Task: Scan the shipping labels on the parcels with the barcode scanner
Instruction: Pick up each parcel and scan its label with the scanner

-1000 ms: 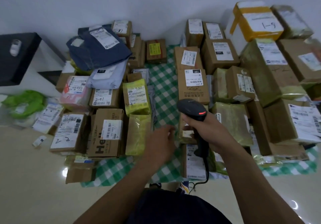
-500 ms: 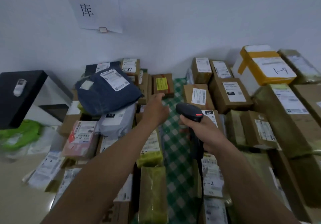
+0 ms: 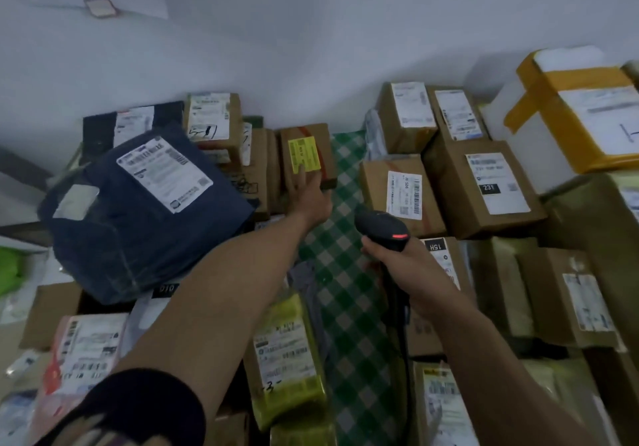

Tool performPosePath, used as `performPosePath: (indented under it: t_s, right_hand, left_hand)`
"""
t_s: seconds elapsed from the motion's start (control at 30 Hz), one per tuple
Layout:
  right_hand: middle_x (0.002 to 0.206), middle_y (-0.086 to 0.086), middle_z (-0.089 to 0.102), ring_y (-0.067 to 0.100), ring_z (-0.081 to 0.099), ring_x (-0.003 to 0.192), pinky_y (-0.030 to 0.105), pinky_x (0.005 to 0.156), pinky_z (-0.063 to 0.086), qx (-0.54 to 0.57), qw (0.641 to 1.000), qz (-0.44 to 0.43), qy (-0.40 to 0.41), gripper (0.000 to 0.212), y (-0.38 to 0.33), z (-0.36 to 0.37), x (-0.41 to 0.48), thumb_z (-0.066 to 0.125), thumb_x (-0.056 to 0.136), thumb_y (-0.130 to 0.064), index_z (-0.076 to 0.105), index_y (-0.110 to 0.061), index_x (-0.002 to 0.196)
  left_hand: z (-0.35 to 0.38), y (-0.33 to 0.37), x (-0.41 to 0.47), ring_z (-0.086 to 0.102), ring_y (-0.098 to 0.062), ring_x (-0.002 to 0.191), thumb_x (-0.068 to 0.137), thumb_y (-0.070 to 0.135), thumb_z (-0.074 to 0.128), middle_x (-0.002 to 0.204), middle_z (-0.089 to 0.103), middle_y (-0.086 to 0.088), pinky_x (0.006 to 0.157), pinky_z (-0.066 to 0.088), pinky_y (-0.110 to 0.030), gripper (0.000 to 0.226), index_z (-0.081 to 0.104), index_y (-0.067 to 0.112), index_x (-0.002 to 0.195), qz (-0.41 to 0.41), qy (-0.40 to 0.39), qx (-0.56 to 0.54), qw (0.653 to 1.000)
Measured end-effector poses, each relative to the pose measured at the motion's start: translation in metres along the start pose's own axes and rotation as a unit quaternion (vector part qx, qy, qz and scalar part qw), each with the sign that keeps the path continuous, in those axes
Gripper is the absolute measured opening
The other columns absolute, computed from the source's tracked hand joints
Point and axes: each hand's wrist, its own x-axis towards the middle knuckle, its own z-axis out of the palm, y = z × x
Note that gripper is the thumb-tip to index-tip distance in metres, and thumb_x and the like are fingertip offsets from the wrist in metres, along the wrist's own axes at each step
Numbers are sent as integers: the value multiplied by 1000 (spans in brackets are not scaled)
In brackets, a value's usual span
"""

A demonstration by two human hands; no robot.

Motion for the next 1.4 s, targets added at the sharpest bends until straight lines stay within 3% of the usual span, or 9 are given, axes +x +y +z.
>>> performPosePath:
  t_s: [0.13,0.23,0.43,0.57,0.67,1.1,1.2,1.3,1.4]
  right_hand:
    - [110,-7,77,10,77,84,37,83,63,4,1000,3,0,43,5,0,18,78,93,-31,63,-36,133]
    - [103,-7,78,13,76,82,33,69,58,13,1000,10,4,41,8,1,27,79,91,-31,64,-36,129]
    - [102,-13,78,4,75,82,21,68,59,11,1000,-1,3,36,16,-9,34,77,94,-27,64,-37,125]
    - [102,-8,79,10,76,83,29,70,60,9,1000,7,11,36,15,-10,34,77,93,-28,66,-33,128]
    - [94,-18,78,0,74,79,16,62,55,4,1000,4,5,28,14,-11,32,76,94,-27,67,-36,119]
    - [105,-10,75,-3,73,74,18,67,58,15,999,-38,-9,29,-14,-3,-17,75,96,-24,64,-35,119]
    - [102,-8,77,8,75,78,26,70,59,2,998,-55,-14,25,-22,3,-39,76,95,-28,66,-36,117]
    - [99,-6,78,13,75,79,23,66,57,-23,995,-93,-21,23,-31,9,-64,75,96,-27,68,-32,117]
    - [98,1,80,15,77,80,30,72,57,-30,993,-115,-27,24,-33,13,-90,74,97,-27,68,-26,120]
  left_hand:
    - [0,12,24,-4,-41,157,106,49,43,173,-1,-8,125,6,-57,47,48,27,147,-24,32,18,999]
    - [4,19,41,2,-40,157,106,43,48,171,1,-14,126,8,-56,42,46,27,145,-74,70,-22,995]
    - [7,24,61,2,-36,158,87,43,80,171,-3,-16,126,4,-55,115,-5,30,164,-165,113,-162,966]
    - [14,20,57,8,-37,157,66,54,93,171,5,-14,126,8,-55,150,-18,22,162,-206,87,-191,956]
    - [24,18,48,15,-37,156,60,58,95,169,14,-18,127,16,-50,156,-16,15,162,-250,44,-221,942]
    - [-22,20,-42,54,-24,118,93,13,69,137,48,-10,88,47,-27,66,33,16,149,-22,189,-296,936]
    - [-54,19,-79,59,-20,115,86,20,74,131,54,-3,96,54,-38,64,43,28,142,32,212,-295,931]
    - [-88,23,-120,58,-8,115,85,13,81,130,58,8,86,46,-6,67,51,27,143,98,186,-301,930]
    - [-115,27,-161,56,-3,118,88,10,79,134,56,12,87,44,-5,69,49,30,146,133,152,-296,933]
